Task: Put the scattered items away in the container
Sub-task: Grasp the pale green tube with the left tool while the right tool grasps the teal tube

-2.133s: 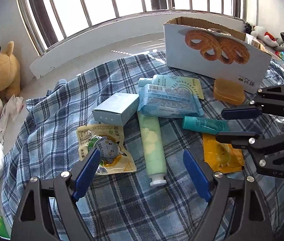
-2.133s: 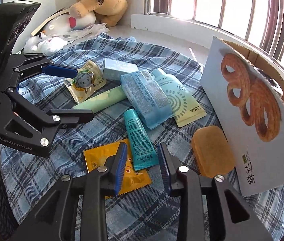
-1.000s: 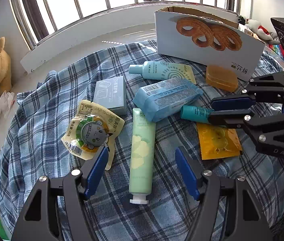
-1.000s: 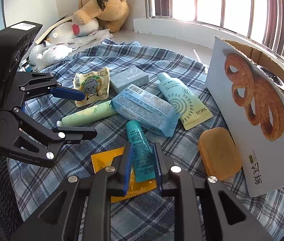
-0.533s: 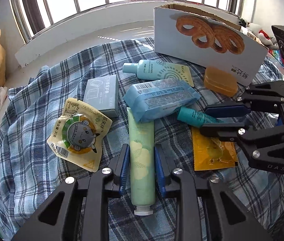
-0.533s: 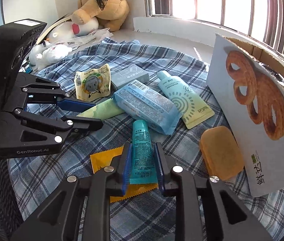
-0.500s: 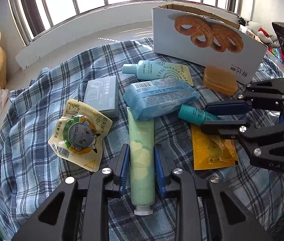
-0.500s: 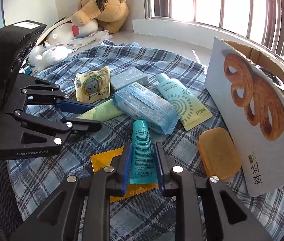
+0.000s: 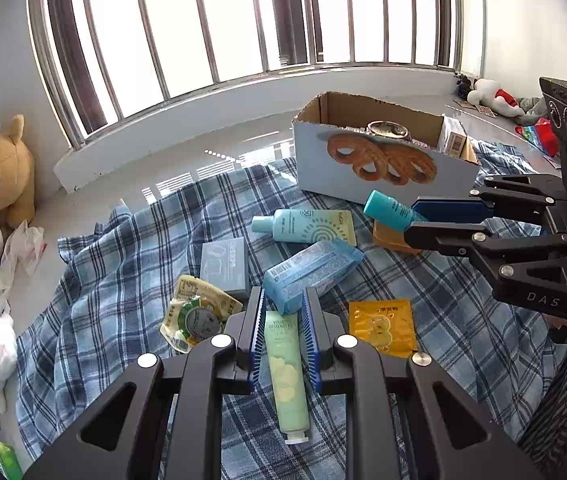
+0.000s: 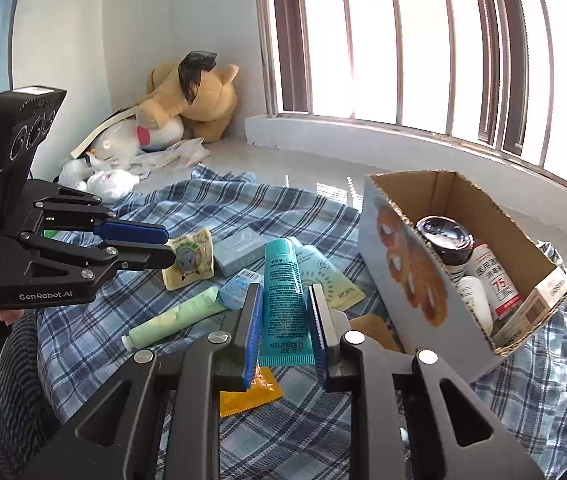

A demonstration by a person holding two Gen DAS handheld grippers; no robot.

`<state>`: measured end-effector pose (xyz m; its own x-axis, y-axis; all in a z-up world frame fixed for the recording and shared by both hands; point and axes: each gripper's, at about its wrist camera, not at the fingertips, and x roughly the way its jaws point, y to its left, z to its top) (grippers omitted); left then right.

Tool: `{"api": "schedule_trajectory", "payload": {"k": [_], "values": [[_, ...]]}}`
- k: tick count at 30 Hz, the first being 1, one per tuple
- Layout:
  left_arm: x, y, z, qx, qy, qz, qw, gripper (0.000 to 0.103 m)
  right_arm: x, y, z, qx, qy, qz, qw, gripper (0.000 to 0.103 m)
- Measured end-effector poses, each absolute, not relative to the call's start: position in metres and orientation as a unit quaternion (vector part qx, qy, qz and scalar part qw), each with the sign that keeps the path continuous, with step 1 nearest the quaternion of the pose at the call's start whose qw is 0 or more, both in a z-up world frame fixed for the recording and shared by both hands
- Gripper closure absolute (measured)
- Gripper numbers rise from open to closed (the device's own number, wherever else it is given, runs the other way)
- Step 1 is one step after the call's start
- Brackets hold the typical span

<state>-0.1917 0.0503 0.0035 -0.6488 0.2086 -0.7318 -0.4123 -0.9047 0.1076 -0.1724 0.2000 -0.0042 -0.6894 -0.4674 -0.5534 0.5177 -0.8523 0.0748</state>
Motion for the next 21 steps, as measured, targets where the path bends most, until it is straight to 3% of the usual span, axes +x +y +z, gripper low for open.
{"api": "schedule_trajectory", "payload": {"k": [7,8,11,12,20,21], "values": [[-0.195,0.059,-0.024,-0.415,0.164,0.879,0.166,0.082,-0.175,0.208,-0.010,0.300,0.036,-0.917,0.261,0.082],[-0.197,0.059,-0.033,-0.429,0.167,0.873,0.164,0.078,-0.175,0.208,-0.012,0.303,0.038,-0.915,0.262,0.082],[-0.202,0.055,-0.059,-0.467,0.159,0.855,0.159,0.043,-0.174,0.202,-0.016,0.307,0.047,-0.912,0.269,0.082],[-0.202,0.053,-0.066,-0.475,0.155,0.852,0.158,0.041,-0.173,0.200,-0.017,0.309,0.052,-0.910,0.271,0.082],[-0.201,0.033,-0.083,-0.495,0.102,0.846,0.169,0.042,-0.173,0.191,-0.026,0.321,0.068,-0.903,0.277,0.082],[-0.201,0.030,-0.082,-0.494,0.096,0.848,0.168,0.058,-0.173,0.191,-0.027,0.323,0.068,-0.903,0.276,0.082]]}}
